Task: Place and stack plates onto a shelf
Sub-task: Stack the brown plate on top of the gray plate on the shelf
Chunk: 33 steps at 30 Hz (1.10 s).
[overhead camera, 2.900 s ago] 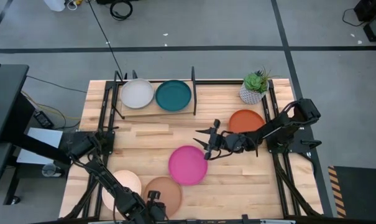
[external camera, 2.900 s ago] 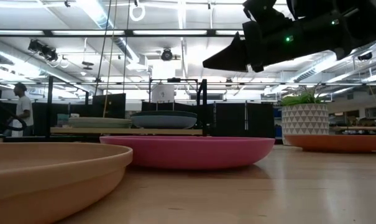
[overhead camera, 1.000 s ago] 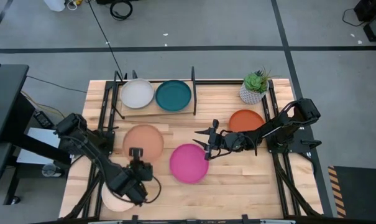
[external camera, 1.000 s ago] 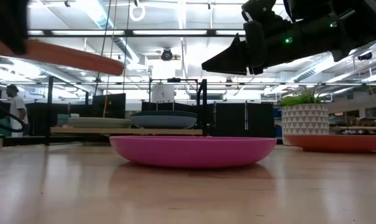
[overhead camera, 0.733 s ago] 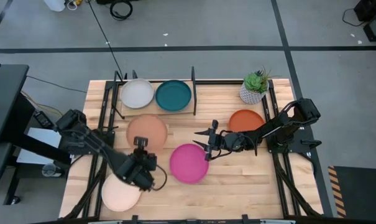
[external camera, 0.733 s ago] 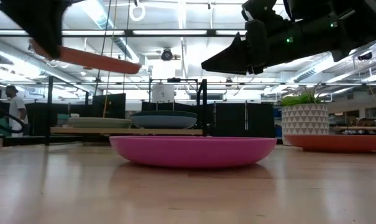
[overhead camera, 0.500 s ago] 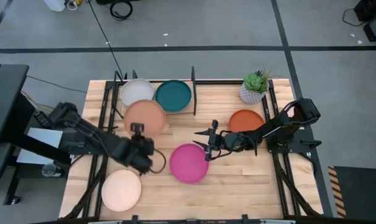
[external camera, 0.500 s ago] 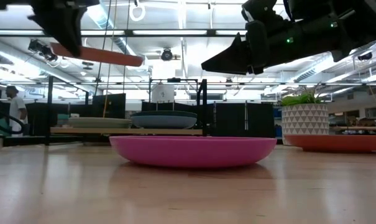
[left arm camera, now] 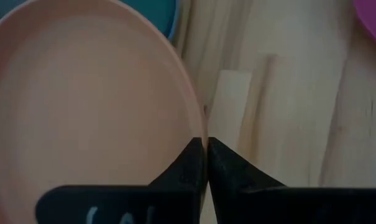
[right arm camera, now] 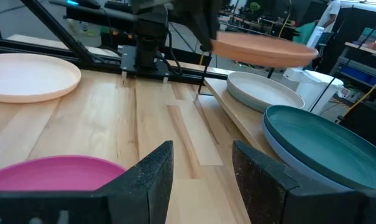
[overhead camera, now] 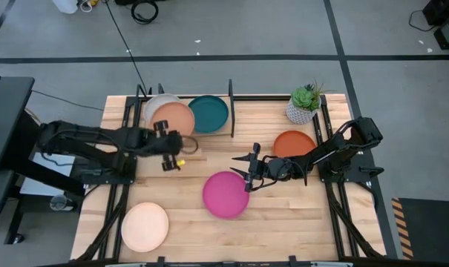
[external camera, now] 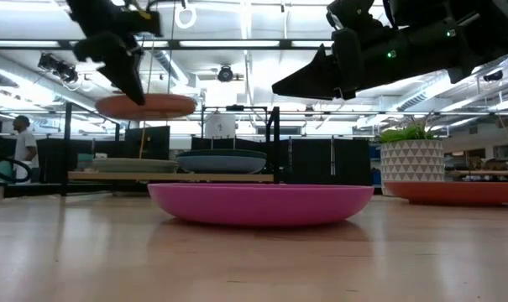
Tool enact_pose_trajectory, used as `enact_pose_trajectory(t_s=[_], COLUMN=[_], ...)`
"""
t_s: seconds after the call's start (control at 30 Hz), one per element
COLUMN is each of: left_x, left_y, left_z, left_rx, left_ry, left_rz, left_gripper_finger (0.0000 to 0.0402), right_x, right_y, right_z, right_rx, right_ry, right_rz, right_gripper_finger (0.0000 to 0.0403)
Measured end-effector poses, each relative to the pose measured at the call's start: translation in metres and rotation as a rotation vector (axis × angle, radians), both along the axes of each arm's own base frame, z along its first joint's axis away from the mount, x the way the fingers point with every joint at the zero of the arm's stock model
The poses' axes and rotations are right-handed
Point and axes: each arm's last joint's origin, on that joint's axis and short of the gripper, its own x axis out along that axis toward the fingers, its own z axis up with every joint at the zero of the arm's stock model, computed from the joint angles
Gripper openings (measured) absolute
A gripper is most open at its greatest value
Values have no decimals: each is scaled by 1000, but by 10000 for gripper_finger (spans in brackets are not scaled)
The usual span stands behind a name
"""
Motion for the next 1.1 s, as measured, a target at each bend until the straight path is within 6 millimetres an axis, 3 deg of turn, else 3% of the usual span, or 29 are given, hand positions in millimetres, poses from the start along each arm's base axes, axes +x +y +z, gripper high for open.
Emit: enact_pose_trajectory(t_s=[0.23, 0.6, 0.83, 1.1], left_x=[-1, -27, -40, -40], left_y=[49, 112, 133, 135], left_z=[-8, -31, -47, -56], left_rx=[-100, -128, -127, -115], left_ry=[-13, -16, -61, -100], left_rz=[56, 223, 289, 279], left_gripper_finger=[20, 20, 20, 21], right_x=[0, 0, -1, -1], right_y=[0, 0, 0, 0], right_z=[-1, -3, -4, -4], right_rx=[-4, -6, 4, 14], right_ry=[14, 30, 41, 39], right_rz=[15, 15, 13, 12], right_gripper_finger=[171, 171, 171, 171])
